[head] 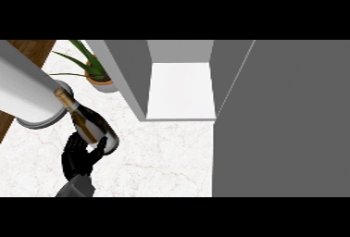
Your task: Pick up the wine, place it into the cabinet and close the cabinet
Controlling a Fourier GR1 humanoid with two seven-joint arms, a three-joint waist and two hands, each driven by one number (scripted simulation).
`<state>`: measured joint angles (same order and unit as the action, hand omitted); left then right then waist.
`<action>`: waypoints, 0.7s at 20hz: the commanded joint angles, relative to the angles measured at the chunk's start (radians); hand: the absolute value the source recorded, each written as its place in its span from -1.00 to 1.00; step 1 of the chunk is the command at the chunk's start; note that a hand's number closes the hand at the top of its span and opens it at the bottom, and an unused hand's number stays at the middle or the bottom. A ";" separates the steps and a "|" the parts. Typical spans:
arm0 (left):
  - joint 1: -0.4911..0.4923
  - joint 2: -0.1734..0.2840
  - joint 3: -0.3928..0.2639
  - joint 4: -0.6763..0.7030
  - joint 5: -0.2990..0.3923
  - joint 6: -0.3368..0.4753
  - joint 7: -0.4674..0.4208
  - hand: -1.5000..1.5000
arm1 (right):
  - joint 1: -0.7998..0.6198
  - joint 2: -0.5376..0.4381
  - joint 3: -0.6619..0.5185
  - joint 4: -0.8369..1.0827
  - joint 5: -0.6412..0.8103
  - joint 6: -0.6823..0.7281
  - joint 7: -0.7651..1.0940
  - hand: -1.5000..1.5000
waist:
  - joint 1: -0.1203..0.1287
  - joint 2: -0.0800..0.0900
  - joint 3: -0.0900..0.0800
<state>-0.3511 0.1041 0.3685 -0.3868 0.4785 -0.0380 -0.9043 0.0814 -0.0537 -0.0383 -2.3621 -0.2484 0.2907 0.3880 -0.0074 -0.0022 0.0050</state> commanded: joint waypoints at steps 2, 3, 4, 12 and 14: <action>-0.061 0.031 0.002 0.126 -0.012 -0.031 -0.032 1.00 | 0.020 -0.015 -0.017 0.014 -0.021 0.034 -0.020 -1.00 | -0.006 0.006 -0.006; -0.061 0.020 0.002 0.155 -0.023 -0.034 -0.084 1.00 | -0.032 0.015 0.045 -0.021 0.040 -0.034 0.043 -1.00 | -0.008 0.007 -0.007; -0.006 -0.005 -0.014 0.135 -0.035 -0.012 -0.107 1.00 | -0.022 -0.005 0.007 -0.015 0.000 -0.009 0.026 -1.00 | -0.004 0.006 -0.006; 0.214 -0.005 -0.275 0.008 -0.239 -0.304 -0.125 1.00 | 0.009 -0.011 -0.019 -0.005 -0.009 0.003 0.010 -1.00 | 0.017 -0.003 -0.004; 0.260 0.008 -0.282 -0.056 -0.234 -0.316 -0.144 1.00 | -0.024 -0.037 -0.081 0.018 -0.042 -0.004 0.019 -1.00 | 0.020 -0.002 -0.004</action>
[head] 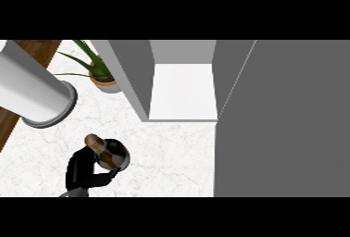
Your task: Pick up the wine, place it into the cabinet and close the cabinet
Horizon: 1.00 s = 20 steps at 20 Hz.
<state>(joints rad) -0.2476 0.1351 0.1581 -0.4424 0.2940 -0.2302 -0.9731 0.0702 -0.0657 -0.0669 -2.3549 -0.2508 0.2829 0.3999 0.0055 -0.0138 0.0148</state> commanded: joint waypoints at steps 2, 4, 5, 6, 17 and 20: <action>0.199 -0.032 -0.088 -0.021 -0.059 -0.143 -0.107 1.00 | -0.009 -0.010 -0.002 0.002 -0.007 0.005 0.009 -1.00 | 0.005 0.012 -0.015; 0.214 -0.014 -0.095 -0.115 -0.040 -0.164 -0.060 1.00 | -0.011 -0.021 -0.043 0.015 -0.046 0.009 0.002 -1.00 | 0.006 0.010 -0.014; 0.237 -0.019 -0.097 -0.161 -0.026 -0.162 -0.035 1.00 | 0.031 0.002 0.009 -0.007 0.016 0.015 -0.012 -1.00 | 0.007 0.009 -0.014; 0.262 -0.037 -0.121 -0.191 -0.041 -0.167 -0.068 1.00 | 0.005 0.007 -0.017 0.044 0.004 0.016 -0.049 -1.00 | 0.008 0.010 -0.014; 0.513 -0.065 -0.254 -0.900 0.072 -0.083 0.346 1.00 | -0.009 0.001 -0.015 0.052 -0.007 0.018 -0.037 -1.00 | 0.004 0.011 -0.013; 0.574 -0.088 -0.291 -1.059 0.077 -0.022 0.420 1.00 | -0.004 0.009 -0.023 0.073 -0.015 0.020 -0.057 -1.00 | 0.001 0.012 -0.014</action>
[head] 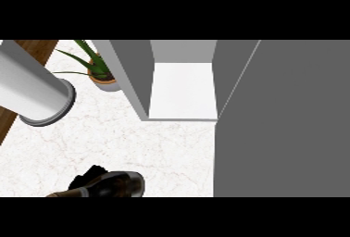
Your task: Pick up the wine, place it into the cabinet and close the cabinet
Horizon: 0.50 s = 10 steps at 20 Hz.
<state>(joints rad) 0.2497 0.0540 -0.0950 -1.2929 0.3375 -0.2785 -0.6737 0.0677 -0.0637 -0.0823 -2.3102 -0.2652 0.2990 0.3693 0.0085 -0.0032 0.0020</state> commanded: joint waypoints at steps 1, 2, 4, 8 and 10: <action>0.138 -0.010 -0.064 -0.285 0.025 0.043 0.137 1.00 | 0.013 -0.005 -0.025 0.012 -0.018 0.012 -0.020 -1.00 | -0.002 0.001 -0.001; 0.109 -0.030 -0.076 -0.265 0.012 0.057 0.134 1.00 | -0.013 0.017 0.029 -0.023 0.033 -0.032 0.024 -1.00 | -0.004 0.002 -0.002; 0.109 -0.021 -0.086 -0.367 0.031 0.083 0.217 1.00 | -0.018 0.035 0.064 0.043 0.080 -0.020 -0.011 -1.00 | -0.002 0.002 -0.001; 0.030 -0.053 -0.100 -0.482 0.014 0.225 0.335 1.00 | 0.024 0.038 0.067 -0.020 0.048 -0.008 -0.012 -1.00 | -0.008 0.002 -0.001; -0.006 -0.053 -0.149 -0.510 -0.014 0.297 0.364 1.00 | 0.049 0.037 0.065 -0.028 0.037 -0.002 -0.010 -1.00 | -0.010 0.002 -0.002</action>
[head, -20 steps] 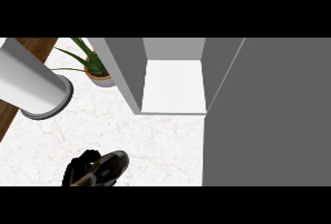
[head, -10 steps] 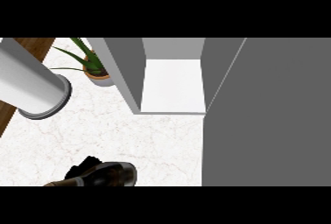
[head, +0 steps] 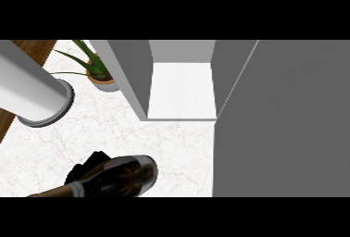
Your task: Pick up the wine, place it into the cabinet and close the cabinet
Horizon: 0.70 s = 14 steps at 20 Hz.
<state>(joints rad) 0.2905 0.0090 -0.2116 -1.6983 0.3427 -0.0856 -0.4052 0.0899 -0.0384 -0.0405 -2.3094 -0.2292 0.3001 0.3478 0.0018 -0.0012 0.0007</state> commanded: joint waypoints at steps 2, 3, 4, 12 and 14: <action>-0.127 -0.009 -0.059 -0.056 0.015 0.153 0.091 1.00 | -0.034 -0.019 0.005 -0.083 -0.036 -0.037 0.110 -1.00 | -0.004 0.000 -0.001; -0.162 -0.009 0.014 -0.101 0.037 0.133 0.202 1.00 | -0.035 -0.037 -0.045 -0.023 -0.047 -0.010 0.057 -1.00 | -0.003 0.001 0.000; -0.121 -0.009 -0.111 -0.069 0.031 0.200 0.125 1.00 | -0.058 -0.035 -0.060 0.039 -0.050 -0.001 0.020 -1.00 | -0.002 0.001 -0.001; -0.386 -0.009 -0.085 0.003 -0.001 0.368 0.201 1.00 | 0.000 0.000 -0.006 -0.029 -0.003 -0.009 0.017 -1.00 | -0.006 0.001 -0.001; -0.487 -0.009 -0.003 0.138 0.008 0.346 0.152 1.00 | -0.019 -0.015 -0.034 -0.004 -0.049 -0.001 0.027 -1.00 | -0.010 0.002 -0.001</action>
<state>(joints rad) -0.0627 0.0007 -0.2765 -1.6914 0.3421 0.2410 -0.2177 0.0735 -0.0648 -0.0880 -2.3038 -0.2792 0.3088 0.3668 -0.0043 -0.0001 0.0002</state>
